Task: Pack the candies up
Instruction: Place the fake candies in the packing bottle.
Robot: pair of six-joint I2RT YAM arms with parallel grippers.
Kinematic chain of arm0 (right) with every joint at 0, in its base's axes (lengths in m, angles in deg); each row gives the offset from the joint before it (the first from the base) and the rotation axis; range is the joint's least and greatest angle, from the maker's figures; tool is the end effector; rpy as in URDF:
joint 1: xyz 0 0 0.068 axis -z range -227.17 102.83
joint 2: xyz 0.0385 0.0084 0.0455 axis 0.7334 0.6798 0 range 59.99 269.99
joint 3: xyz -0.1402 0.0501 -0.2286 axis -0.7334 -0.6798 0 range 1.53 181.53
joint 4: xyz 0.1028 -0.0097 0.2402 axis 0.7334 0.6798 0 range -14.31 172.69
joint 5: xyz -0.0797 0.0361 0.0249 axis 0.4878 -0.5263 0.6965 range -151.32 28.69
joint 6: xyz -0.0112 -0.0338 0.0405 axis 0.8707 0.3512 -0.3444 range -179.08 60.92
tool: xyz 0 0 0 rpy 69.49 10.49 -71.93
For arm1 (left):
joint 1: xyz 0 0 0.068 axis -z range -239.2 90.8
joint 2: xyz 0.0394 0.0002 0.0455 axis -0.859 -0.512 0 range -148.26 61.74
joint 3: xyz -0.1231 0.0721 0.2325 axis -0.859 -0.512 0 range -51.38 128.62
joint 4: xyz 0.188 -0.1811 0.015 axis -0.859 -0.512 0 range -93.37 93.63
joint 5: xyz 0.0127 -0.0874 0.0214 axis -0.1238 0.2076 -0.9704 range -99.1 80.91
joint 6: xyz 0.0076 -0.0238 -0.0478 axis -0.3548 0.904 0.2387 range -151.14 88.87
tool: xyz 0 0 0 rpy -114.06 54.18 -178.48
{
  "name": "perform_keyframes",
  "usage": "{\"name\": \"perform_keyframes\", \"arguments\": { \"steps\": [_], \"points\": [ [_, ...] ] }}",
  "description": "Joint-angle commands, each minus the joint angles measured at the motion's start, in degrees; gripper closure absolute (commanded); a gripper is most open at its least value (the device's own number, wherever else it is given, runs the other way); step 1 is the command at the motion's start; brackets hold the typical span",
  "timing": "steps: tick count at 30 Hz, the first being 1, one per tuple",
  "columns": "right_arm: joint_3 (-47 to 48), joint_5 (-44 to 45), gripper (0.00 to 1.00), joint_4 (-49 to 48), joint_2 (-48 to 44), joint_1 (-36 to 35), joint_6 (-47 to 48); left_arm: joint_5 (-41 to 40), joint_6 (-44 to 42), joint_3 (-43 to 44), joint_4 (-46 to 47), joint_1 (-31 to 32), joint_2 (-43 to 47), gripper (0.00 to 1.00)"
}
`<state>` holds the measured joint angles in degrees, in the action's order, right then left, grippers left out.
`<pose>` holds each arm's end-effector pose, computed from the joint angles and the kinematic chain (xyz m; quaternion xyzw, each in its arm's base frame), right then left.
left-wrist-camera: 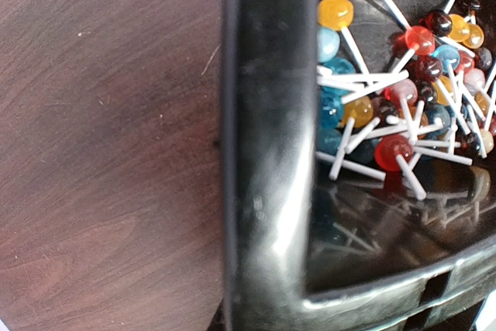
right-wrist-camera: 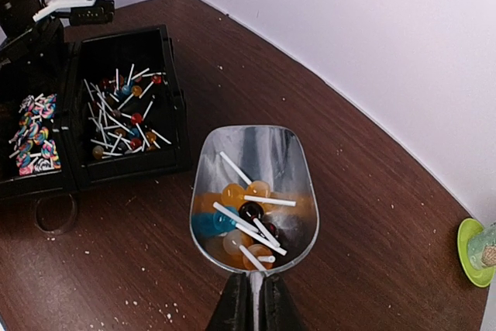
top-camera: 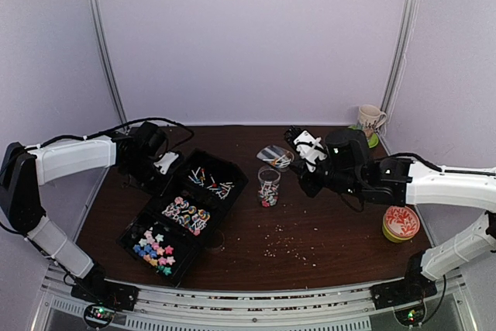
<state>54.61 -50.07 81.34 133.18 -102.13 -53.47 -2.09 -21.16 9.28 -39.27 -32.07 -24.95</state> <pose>0.1735 0.2355 0.2910 -0.3801 0.7541 0.1455 0.5154 0.2566 -0.1364 0.2214 0.1575 0.9686 -0.1151 0.1539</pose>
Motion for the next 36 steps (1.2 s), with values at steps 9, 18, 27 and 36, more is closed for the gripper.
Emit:
{"name": "perform_keyframes", "arguments": {
  "steps": [9, 18, 27, 36],
  "points": [
    [8.2, 2.5, 1.00, 16.9, 1.3, 0.6, -2.0, 2.4, 1.4, 3.3, 3.3, -0.4, 3.0, 1.00],
    [11.3, 2.2, 1.00, 21.9, 3.9, 0.8, -1.9, 2.4, 1.4, 3.3, 3.3, -0.5, 2.9, 1.00],
    [13.8, 2.1, 1.00, 25.6, 5.6, 0.9, -1.9, 2.6, 1.4, 3.3, 3.3, -0.7, 2.8, 1.00],
    [16.6, 2.2, 1.00, 29.7, 7.0, 0.9, -1.7, 2.6, 1.4, 3.3, 3.3, -0.7, 2.8, 1.00]
  ]
}}
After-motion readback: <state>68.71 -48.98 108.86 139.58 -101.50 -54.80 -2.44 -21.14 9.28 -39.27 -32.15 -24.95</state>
